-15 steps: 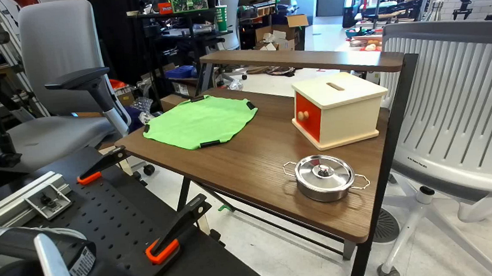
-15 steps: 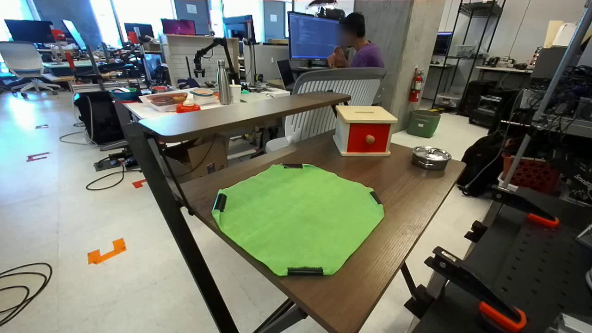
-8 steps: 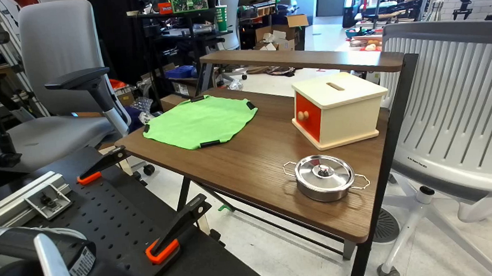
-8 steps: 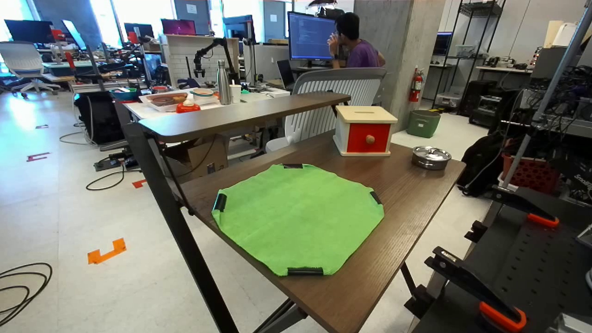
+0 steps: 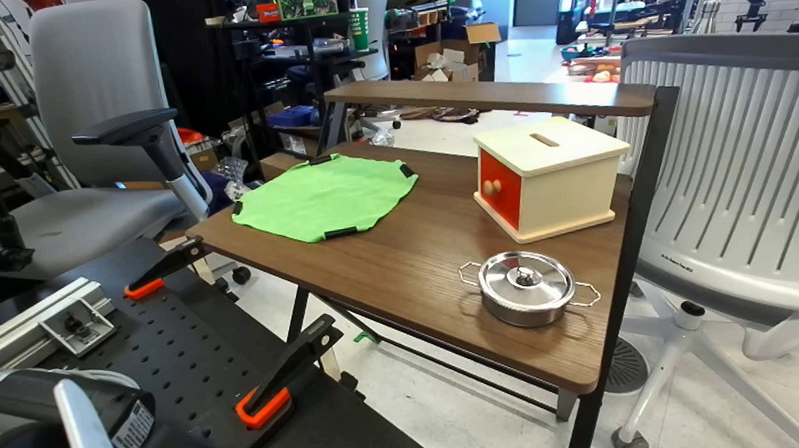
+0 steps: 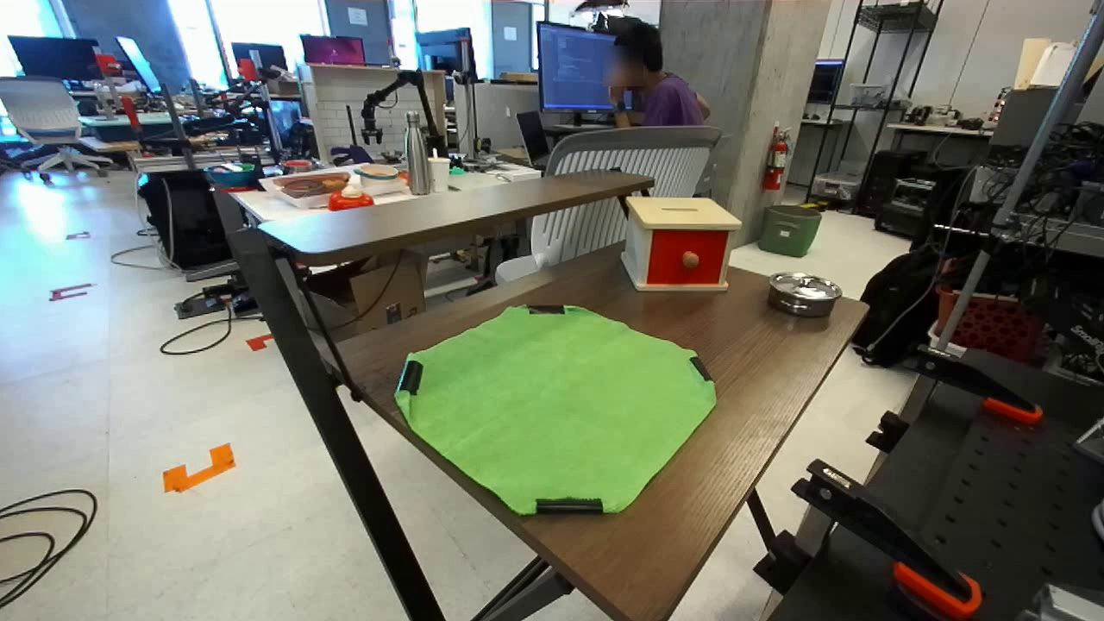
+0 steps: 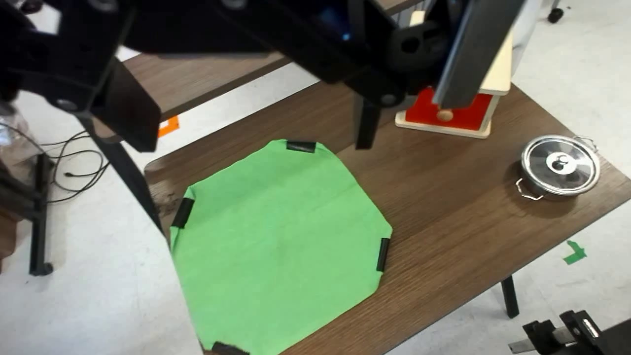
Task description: Remove the silver lid from the silver pot
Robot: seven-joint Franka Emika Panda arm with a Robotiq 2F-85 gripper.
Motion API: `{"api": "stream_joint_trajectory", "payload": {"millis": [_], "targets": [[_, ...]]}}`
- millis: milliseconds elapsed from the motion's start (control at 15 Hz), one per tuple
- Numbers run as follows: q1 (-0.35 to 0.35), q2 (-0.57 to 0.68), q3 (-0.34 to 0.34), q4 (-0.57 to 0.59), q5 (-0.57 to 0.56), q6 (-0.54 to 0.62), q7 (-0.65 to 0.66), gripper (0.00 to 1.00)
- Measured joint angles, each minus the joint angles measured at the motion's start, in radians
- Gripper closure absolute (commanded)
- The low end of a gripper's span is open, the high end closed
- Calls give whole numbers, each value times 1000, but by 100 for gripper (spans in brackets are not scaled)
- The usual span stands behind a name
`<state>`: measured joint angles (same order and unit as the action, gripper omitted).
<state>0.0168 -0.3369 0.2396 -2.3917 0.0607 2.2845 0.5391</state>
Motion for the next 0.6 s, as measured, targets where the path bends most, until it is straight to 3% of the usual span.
{"api": "stream_joint_trajectory", "payload": {"millis": [200, 600], "targets": [[-45, 63, -20, -2, -36, 43, 64, 0], [-102, 112, -125, -60, -38, 113, 99, 0]]}}
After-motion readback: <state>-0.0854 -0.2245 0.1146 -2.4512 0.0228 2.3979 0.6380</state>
